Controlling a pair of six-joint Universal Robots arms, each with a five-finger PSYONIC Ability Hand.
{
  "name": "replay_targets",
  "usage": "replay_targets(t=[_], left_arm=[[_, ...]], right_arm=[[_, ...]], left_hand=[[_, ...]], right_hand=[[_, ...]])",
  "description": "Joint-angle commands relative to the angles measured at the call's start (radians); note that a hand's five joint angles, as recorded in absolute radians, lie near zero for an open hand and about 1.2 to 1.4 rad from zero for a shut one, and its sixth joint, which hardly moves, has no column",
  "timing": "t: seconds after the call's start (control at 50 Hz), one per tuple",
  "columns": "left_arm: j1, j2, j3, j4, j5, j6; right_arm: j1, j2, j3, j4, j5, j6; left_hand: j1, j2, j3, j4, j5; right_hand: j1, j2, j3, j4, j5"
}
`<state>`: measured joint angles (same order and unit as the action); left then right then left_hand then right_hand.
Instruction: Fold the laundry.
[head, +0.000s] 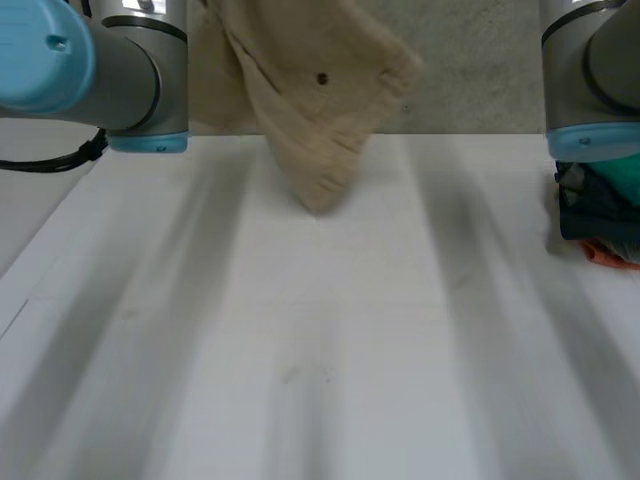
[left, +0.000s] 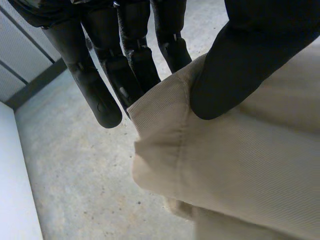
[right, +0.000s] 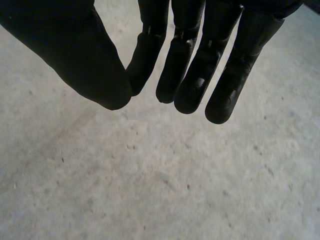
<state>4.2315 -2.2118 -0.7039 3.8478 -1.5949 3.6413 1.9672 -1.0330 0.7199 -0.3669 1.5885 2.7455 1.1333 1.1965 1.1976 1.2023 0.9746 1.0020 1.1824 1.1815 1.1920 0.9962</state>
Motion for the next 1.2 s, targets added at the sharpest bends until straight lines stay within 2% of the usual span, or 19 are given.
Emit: replay_targets(t=[0.02, 0.08, 0.12, 0.14, 0.16, 0.2, 0.22, 0.28, 0.34, 0.4, 0.52, 0.6, 0.76, 1.0, 1.02, 1.08, 1.14, 1.2], left_arm=[[-0.001, 0.225, -0.468, -0.008, -0.002, -0.052], [-0.011, 0.273, -0.621, -0.005, 0.019, -0.05], [-0.016, 0.294, -0.681, -0.007, 0.041, -0.05], [-0.021, 0.303, -0.71, -0.01, 0.053, -0.05], [-0.03, 0.325, -0.771, -0.01, 0.088, -0.046], [-0.041, 0.348, -0.815, -0.01, 0.113, -0.04], [-0.05, 0.377, -0.848, -0.016, 0.136, -0.035], [-0.056, 0.421, -0.89, -0.016, 0.148, -0.027], [-0.058, 0.471, -0.918, -0.033, 0.151, -0.018], [-0.058, 0.501, -0.927, -0.057, 0.15, -0.006], [-0.058, 0.535, -0.919, -0.122, 0.147, 0.017], [-0.059, 0.564, -0.918, -0.165, 0.145, 0.023], [-0.093, 0.646, -0.93, -0.192, 0.144, 0.02], [-0.143, 0.699, -0.915, -0.194, 0.119, 0.022], [-0.145, 0.702, -0.914, -0.195, 0.113, 0.02], [-0.148, 0.712, -0.911, -0.194, 0.098, 0.02], [-0.148, 0.716, -0.911, -0.192, 0.09, 0.022], [-0.139, 0.713, -0.916, -0.192, 0.089, 0.023]], right_arm=[[-0.005, -0.108, 0.239, 0.077, -0.082, -0.001], [-0.008, -0.108, 0.361, 0.121, -0.097, -0.001], [-0.007, -0.104, 0.412, 0.14, -0.101, -0.003], [-0.005, -0.092, 0.45, 0.158, -0.101, -0.003], [-0.002, -0.082, 0.464, 0.167, -0.102, -0.004], [0.001, -0.059, 0.481, 0.181, -0.111, -0.004], [-0.005, -0.033, 0.483, 0.204, -0.123, 0.0], [-0.013, 0.022, 0.483, 0.276, -0.179, 0.013], [-0.011, 0.051, 0.483, 0.322, -0.202, 0.032], [-0.002, 0.064, 0.484, 0.358, -0.203, 0.118], [0.001, 0.062, 0.518, 0.367, -0.217, 0.434], [0.01, 0.063, 0.543, 0.353, -0.223, 0.551], [0.071, 0.165, 0.466, 0.221, -0.226, 0.56], [0.212, 0.407, 0.242, 0.201, -0.22, 0.646], [0.223, 0.439, 0.201, 0.2, -0.211, 0.66], [0.223, 0.475, 0.158, 0.21, -0.19, 0.666], [0.216, 0.455, 0.17, 0.244, -0.141, 0.655], [0.174, 0.328, 0.256, 0.264, -0.121, 0.602]], left_hand=[[0.263, 0.2, 0.199, 0.194, 0.247], [0.263, 0.2, 0.199, 0.194, 0.247], [0.263, 0.2, 0.199, 0.194, 0.247], [0.263, 0.2, 0.199, 0.194, 0.247], [0.263, 0.2, 0.199, 0.194, 0.247], [0.263, 0.2, 0.199, 0.194, 0.247], [0.263, 0.2, 0.199, 0.194, 0.247], [0.263, 0.2, 0.199, 0.194, 0.247], [0.263, 0.2, 0.199, 0.194, 0.247], [0.263, 0.2, 0.199, 0.194, 0.247], [0.263, 0.2, 0.199, 0.194, 0.247], [0.263, 0.2, 0.199, 0.194, 0.247], [0.263, 0.2, 0.199, 0.194, 0.247], [0.263, 0.2, 0.199, 0.194, 0.247], [0.263, 0.2, 0.199, 0.194, 0.247], [0.263, 0.2, 0.199, 0.194, 0.247], [0.263, 0.2, 0.199, 0.194, 0.247], [0.263, 0.2, 0.199, 0.194, 0.247]], right_hand=[[0.394, 0.214, 0.215, 0.204, 0.226], [0.387, 0.206, 0.207, 0.197, 0.218], [0.203, 0.022, 0.023, 0.013, 0.034], [-0.156, -0.336, -0.335, -0.346, -0.325], [-0.395, -0.575, -0.574, -0.585, -0.564], [-0.763, -0.943, -0.942, -0.953, -0.931], [-0.827, -1.008, -1.007, -1.017, -0.996], [-0.827, -1.008, -1.007, -1.017, -0.996], [-0.827, -1.008, -1.007, -1.017, -0.996], [-0.827, -1.008, -1.007, -1.017, -0.996], [-0.827, -1.008, -1.007, -1.017, -0.996], [-0.827, -1.008, -1.007, -1.017, -0.996], [-0.827, -1.008, -1.007, -1.017, -0.996], [-0.827, -1.008, -1.007, -1.017, -0.996], [-0.466, -0.647, -0.646, -0.656, -0.635], [0.391, 0.211, 0.212, 0.201, 0.222], [0.394, 0.214, 0.215, 0.204, 0.226], [0.394, 0.214, 0.215, 0.204, 0.226]])
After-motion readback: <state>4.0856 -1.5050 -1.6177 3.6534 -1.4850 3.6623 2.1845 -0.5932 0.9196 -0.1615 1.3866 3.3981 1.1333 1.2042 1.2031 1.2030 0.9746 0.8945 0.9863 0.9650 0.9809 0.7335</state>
